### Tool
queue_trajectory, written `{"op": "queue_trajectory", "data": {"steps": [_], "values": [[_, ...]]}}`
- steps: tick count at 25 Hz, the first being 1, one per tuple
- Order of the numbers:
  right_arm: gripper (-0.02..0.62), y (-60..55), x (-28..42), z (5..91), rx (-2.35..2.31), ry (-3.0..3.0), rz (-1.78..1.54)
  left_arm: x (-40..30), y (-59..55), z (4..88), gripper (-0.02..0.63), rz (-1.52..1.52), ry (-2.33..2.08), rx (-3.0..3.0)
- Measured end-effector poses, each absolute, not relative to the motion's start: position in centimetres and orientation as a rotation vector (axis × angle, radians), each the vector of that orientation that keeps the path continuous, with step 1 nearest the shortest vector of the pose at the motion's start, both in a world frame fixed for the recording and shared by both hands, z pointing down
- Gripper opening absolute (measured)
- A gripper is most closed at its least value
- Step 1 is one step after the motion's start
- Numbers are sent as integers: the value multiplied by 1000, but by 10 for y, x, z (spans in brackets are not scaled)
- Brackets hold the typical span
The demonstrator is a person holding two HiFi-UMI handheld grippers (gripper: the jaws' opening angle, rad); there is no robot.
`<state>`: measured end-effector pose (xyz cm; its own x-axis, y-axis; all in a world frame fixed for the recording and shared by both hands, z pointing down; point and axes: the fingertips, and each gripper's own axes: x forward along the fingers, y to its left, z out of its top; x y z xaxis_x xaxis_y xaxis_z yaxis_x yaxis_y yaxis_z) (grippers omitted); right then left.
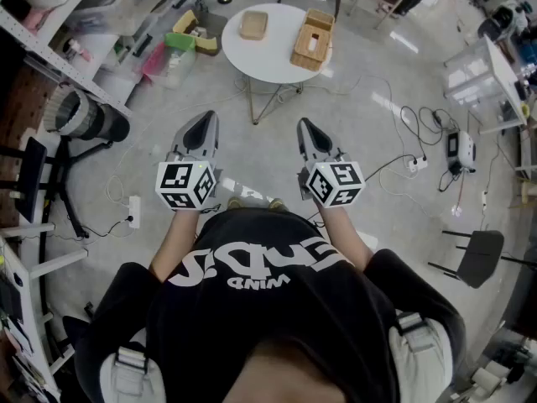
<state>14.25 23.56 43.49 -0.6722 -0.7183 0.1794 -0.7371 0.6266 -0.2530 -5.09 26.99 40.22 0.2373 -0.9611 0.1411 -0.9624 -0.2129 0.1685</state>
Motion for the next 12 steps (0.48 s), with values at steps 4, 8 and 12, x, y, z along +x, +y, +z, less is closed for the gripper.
{"op": "queue_trajectory", "data": {"steps": [4,8,12], "values": [[-2,237,131,433,1268,-2791,495,-66,271,401,0,16,-1822,2298],[-2,246,117,436,1256,-2817,504,-83,271,406,0,11,-1792,2311],[-2,248,112,443,1302,-2791,478,-98,261,407,0,20,-1773,2351]]}}
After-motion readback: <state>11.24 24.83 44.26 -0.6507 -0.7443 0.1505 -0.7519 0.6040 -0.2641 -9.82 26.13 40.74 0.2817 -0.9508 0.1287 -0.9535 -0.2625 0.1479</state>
